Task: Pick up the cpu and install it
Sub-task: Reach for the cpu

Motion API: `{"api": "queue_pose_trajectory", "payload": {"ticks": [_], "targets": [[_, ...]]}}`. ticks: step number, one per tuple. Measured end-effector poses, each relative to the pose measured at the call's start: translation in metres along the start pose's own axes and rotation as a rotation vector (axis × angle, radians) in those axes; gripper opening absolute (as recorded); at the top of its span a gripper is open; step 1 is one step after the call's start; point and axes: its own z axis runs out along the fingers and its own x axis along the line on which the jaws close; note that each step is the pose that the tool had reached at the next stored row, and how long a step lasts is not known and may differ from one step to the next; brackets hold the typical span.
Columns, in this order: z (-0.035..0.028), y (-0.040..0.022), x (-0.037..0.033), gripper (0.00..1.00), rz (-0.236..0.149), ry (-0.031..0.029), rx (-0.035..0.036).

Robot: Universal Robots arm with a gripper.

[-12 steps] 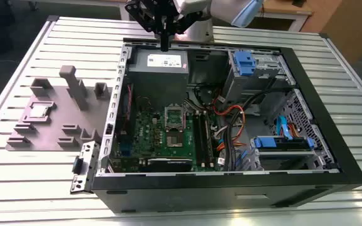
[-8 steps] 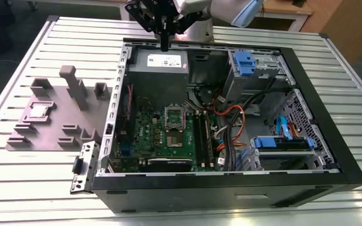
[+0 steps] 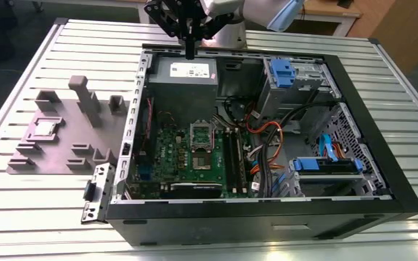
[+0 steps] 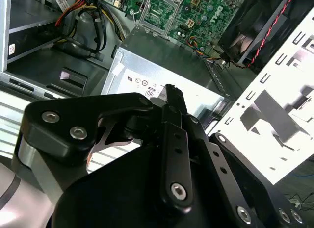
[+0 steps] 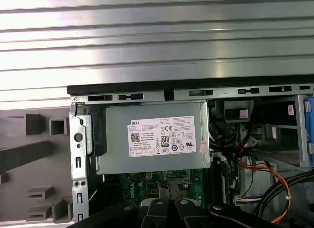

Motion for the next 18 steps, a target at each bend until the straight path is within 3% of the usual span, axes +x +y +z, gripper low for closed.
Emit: {"api": "queue_pose_trajectory", "payload": {"ticks": [6, 18], "targets": [[-0.0001, -0.0004, 0.0052, 0.11, 0.0, -0.0001, -0.0001], [-0.0002, -0.0007, 0.009, 0.11, 0.0, -0.0001, -0.0001]]}}
